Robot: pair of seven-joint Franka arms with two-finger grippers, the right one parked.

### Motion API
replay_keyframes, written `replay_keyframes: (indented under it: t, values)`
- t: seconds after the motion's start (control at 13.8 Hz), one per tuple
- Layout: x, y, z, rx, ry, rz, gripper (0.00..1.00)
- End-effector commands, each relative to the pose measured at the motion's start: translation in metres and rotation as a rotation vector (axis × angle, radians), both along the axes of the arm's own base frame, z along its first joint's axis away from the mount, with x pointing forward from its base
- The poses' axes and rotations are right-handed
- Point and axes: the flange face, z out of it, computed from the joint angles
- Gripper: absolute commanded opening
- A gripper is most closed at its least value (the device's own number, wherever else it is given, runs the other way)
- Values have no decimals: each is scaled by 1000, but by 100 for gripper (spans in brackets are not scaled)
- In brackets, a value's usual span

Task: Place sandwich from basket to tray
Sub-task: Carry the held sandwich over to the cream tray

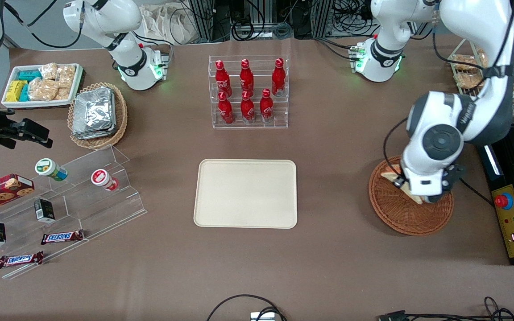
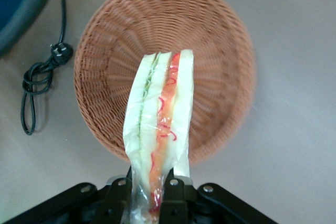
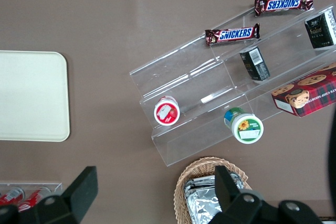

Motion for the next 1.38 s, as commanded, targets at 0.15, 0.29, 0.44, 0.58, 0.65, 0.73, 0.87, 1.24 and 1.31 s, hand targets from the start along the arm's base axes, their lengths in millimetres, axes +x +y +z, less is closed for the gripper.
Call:
replay_keyframes:
  t: [0.15, 0.29, 0.44, 0.58, 0.65, 0.73, 0.87, 1.24, 1.31]
  values:
    - [-17, -117, 41, -87, 36, -322, 0]
    - [-29, -166, 40, -106, 38, -422, 0]
    - [-41, -208, 31, -149, 52, -470, 0]
    - [-43, -244, 11, -199, 42, -511, 0]
    - [-51, -264, -8, -203, 52, -548, 0]
    - [-54, -275, -25, -205, 58, -564, 0]
    - [-60, -297, -67, -215, 65, -626, 0]
    - [-62, -313, -121, -180, 106, -714, 0]
    - [-62, -313, -127, -170, 112, -718, 0]
